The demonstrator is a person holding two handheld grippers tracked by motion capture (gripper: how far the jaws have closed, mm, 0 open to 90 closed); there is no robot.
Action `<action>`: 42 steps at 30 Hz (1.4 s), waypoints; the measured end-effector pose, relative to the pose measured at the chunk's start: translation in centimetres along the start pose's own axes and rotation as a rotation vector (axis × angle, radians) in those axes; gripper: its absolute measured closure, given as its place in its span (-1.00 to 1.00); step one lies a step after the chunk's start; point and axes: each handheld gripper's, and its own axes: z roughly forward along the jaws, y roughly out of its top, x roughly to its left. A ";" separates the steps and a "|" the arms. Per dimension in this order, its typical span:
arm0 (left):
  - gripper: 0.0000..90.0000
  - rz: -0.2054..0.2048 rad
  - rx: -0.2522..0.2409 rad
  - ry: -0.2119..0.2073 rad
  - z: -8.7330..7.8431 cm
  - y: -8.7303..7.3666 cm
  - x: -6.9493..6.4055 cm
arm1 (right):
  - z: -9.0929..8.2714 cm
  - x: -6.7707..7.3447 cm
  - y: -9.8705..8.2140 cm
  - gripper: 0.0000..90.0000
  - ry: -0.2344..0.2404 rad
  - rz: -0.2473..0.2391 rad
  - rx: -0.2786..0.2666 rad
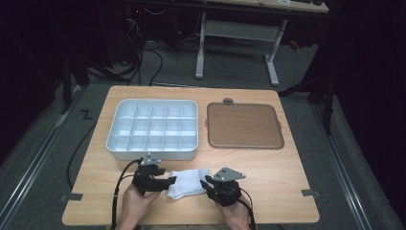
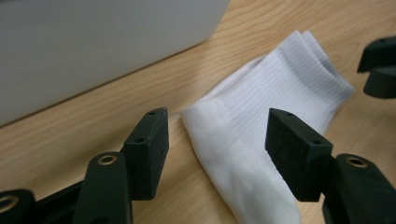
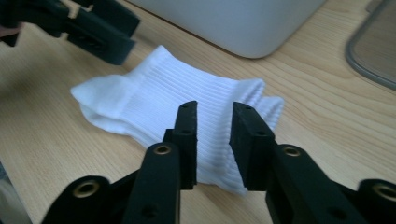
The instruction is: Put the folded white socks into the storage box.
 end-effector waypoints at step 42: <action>0.50 0.078 0.057 0.035 2.9 -1.7 0.2 | 4.8 2.8 -0.7 0.86 0.012 -0.065 0.058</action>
